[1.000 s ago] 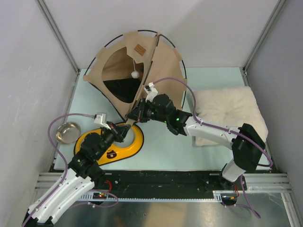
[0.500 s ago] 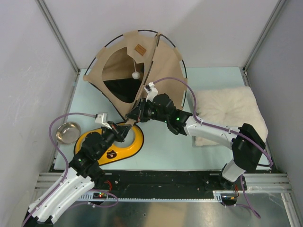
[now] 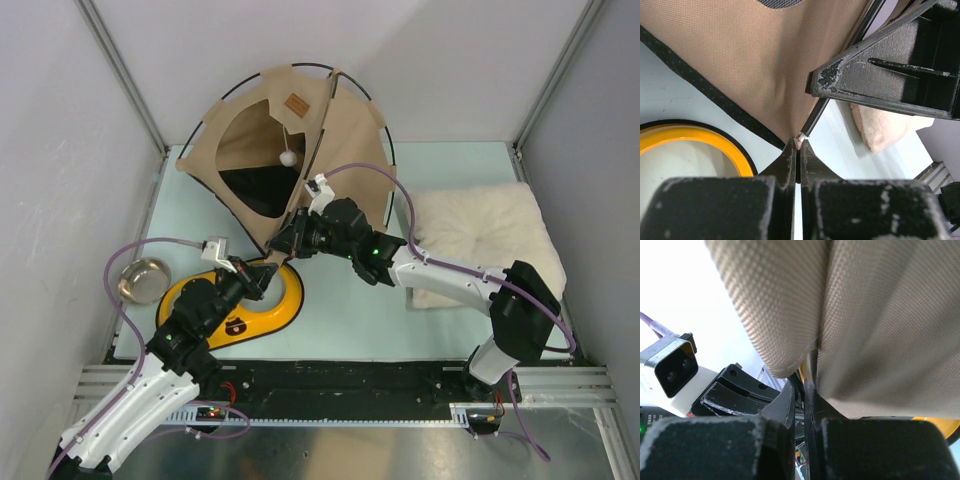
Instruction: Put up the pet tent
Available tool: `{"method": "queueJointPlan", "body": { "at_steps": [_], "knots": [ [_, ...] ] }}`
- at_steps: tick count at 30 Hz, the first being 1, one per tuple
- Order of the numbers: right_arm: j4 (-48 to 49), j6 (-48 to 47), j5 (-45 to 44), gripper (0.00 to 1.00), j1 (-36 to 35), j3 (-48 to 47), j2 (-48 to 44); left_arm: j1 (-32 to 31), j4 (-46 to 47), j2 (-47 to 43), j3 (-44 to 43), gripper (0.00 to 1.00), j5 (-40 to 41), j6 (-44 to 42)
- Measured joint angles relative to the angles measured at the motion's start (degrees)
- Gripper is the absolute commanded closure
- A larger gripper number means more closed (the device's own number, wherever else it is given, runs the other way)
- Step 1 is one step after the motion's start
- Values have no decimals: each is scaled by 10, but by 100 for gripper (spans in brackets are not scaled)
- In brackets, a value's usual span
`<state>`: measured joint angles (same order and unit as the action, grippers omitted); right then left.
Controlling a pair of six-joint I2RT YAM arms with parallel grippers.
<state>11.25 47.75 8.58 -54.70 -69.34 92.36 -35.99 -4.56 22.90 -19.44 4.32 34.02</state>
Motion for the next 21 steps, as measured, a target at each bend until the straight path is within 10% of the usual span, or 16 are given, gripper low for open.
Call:
{"method": "queueJointPlan", "body": {
  "at_steps": [21],
  "knots": [
    [-29, -17, -10, 100, 0, -14, 0, 0, 5, 4, 0, 100, -2, 0]
  ]
}}
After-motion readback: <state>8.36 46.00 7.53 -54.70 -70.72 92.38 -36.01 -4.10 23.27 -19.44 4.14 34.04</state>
